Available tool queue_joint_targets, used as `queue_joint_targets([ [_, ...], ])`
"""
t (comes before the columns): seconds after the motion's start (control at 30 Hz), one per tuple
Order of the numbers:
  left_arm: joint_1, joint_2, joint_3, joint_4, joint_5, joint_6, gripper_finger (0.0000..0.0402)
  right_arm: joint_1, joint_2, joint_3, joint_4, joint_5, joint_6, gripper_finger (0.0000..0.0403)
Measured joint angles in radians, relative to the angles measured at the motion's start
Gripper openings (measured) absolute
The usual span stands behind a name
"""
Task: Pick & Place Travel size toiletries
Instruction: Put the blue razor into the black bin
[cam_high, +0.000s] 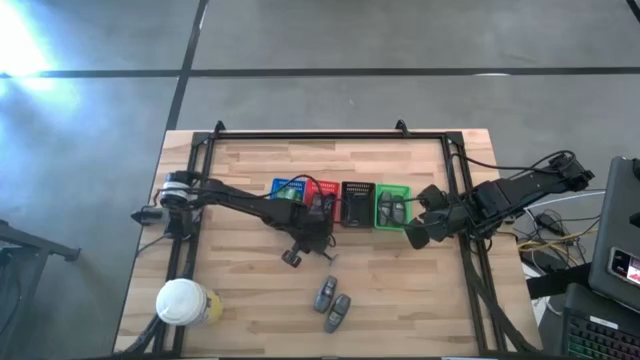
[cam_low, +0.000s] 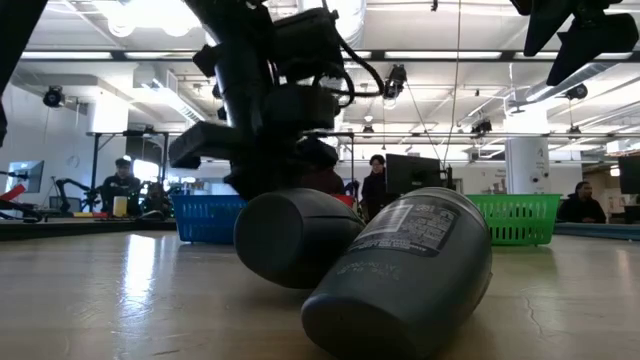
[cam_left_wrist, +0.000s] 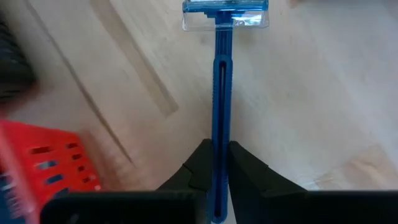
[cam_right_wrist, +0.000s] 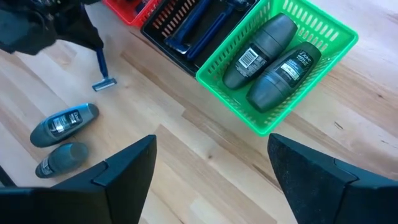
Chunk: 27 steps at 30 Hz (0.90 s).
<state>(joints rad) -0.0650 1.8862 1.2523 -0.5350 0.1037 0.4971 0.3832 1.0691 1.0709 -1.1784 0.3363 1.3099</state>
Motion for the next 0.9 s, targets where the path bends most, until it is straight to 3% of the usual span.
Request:
queue_joint_targets([
  [0.57, -0.026, -0.131, 0.002, -0.026, -0.061, -0.219, 0.0030, 0.000, -0.015, 0.000, 0.000, 0.002, -0.065, 0.0338],
  [0.9, -0.027, -0.126, 0.001, -0.028, -0.069, -0.215, 0.0030, 0.000, -0.015, 0.000, 0.000, 0.003, -0.083, 0.0316],
])
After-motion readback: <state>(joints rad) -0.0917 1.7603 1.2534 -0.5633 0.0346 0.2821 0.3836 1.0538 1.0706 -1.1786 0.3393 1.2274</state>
